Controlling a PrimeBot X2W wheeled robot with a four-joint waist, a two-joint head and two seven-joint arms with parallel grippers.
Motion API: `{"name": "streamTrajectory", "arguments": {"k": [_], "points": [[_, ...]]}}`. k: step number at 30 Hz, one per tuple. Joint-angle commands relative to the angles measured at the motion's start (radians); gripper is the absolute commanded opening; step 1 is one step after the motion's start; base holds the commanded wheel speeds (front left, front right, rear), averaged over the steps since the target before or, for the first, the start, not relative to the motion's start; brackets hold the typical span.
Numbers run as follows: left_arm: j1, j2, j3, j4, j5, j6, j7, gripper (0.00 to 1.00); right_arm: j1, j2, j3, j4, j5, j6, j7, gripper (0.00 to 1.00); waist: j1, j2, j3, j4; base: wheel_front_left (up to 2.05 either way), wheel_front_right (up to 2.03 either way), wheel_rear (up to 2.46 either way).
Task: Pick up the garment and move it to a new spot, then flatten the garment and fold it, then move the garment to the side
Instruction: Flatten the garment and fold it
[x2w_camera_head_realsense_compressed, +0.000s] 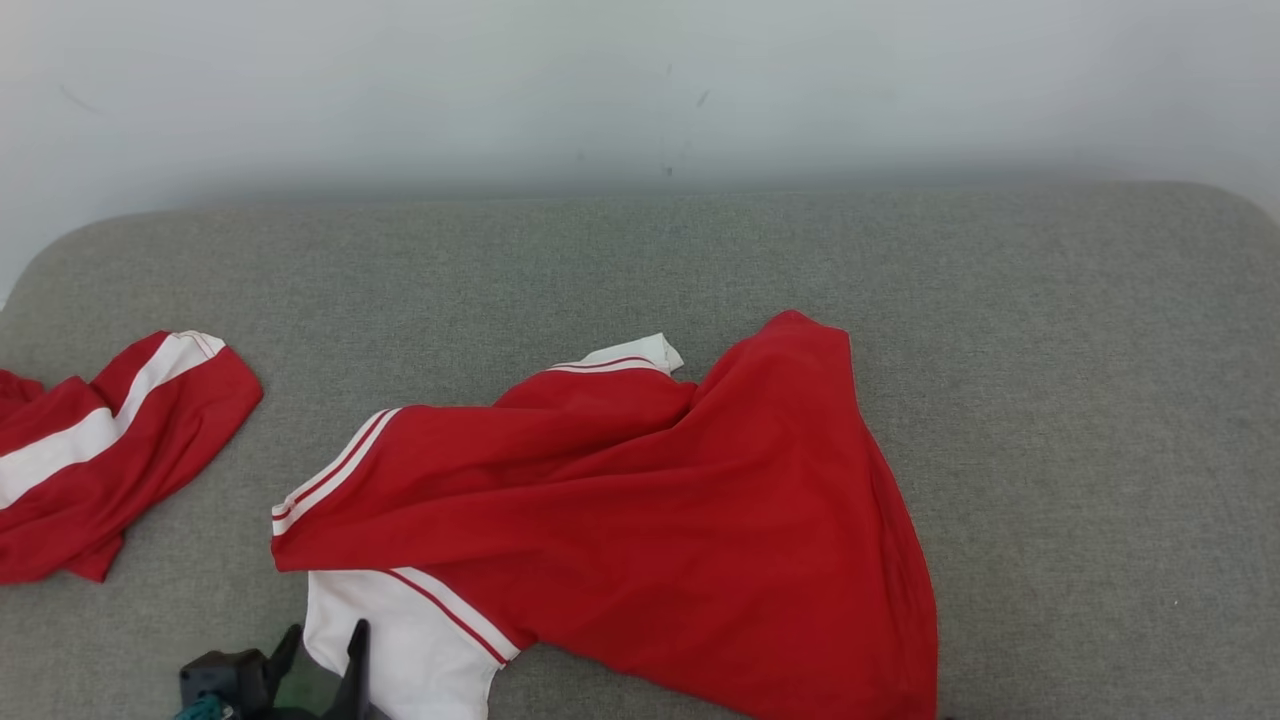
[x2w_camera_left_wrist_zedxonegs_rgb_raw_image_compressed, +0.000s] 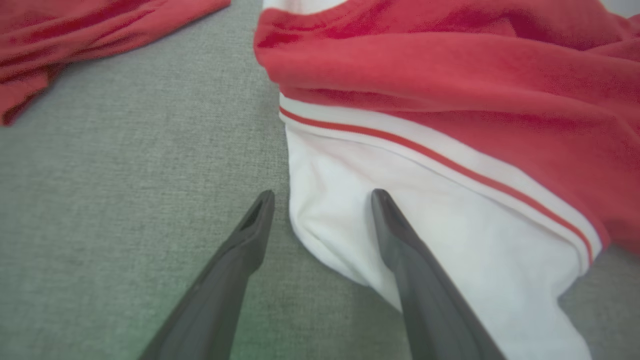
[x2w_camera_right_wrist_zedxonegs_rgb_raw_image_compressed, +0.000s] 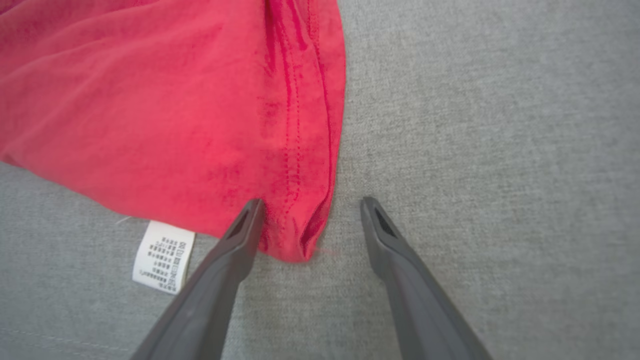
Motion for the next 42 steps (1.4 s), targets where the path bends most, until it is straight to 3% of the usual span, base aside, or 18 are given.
{"name": "streamTrajectory", "arguments": {"k": [1,2,3,4,9,18,24,26,33,38,42], "points": [[-0.015,-0.007,-0.019,0.021,-0.016,0.001,-0.004,1.0,-0.01,0.01,0.028,0.027,0.017,0.003,0.016,1.0,0.0,0.0001,0.005,0.003,0.0,0.0,0.0],[-0.02,-0.008,-0.03,0.032,-0.024,0.001,-0.004,0.83,-0.013,0.012,0.043,0.032,0.026,0.004,0.023,0.26,0.0,0.0001,0.006,0.004,0.0,0.0,0.0],[-0.028,-0.005,-0.038,0.038,-0.03,0.001,-0.003,0.4,-0.014,0.015,0.055,0.034,0.036,0.005,0.027,0.03,0.0,0.0001,0.006,0.005,0.0,0.0,0.0],[-0.031,-0.007,-0.048,0.047,-0.043,0.001,-0.003,0.0,-0.016,0.017,0.066,0.033,0.042,0.005,0.027,0.0,0.0,0.0001,0.006,0.006,0.0,0.0,0.0],[-0.027,0.003,-0.062,0.008,-0.07,0.001,-0.004,0.0,-0.014,0.0,0.098,-0.011,0.079,0.005,0.017,0.0,0.0,0.0001,-0.003,0.01,0.0,0.0,0.0],[0.016,0.037,-0.02,-0.216,-0.037,0.001,-0.003,0.0,-0.047,-0.04,0.077,-0.173,0.138,0.002,0.011,0.0,0.0,0.0001,-0.01,0.004,0.0,0.0,0.0],[-0.057,0.075,-0.013,-0.368,-0.02,0.001,-0.003,0.0,-0.159,-0.099,0.056,-0.286,0.206,0.003,0.067,0.0,0.0,0.0001,0.015,-0.012,0.0,0.0,0.0],[-0.149,0.106,-0.043,-0.419,-0.01,0.001,0.031,0.0,-0.257,-0.133,0.049,-0.324,0.228,0.003,0.095,0.0,0.0,0.0001,0.041,-0.018,0.0,0.0,0.0],[-0.498,0.171,-0.113,-0.503,-0.082,0.001,0.165,0.0,-0.606,-0.167,0.02,-0.338,0.305,0.002,0.176,0.0,0.0,0.0001,0.18,-0.05,0.0,0.0,0.0],[-0.826,0.172,-0.099,-0.463,-0.198,0.001,0.265,0.0,-0.957,-0.166,-0.028,-0.254,0.382,0.003,0.246,0.0,0.0,0.0001,0.313,-0.08,0.0,0.0,0.0],[-1.073,0.173,-0.109,-0.367,-0.212,0.001,0.302,0.0,-1.219,-0.176,-0.03,-0.144,0.41,0.003,0.29,0.0,0.0,0.0001,0.38,-0.104,0.0,0.0,0.0]]}}
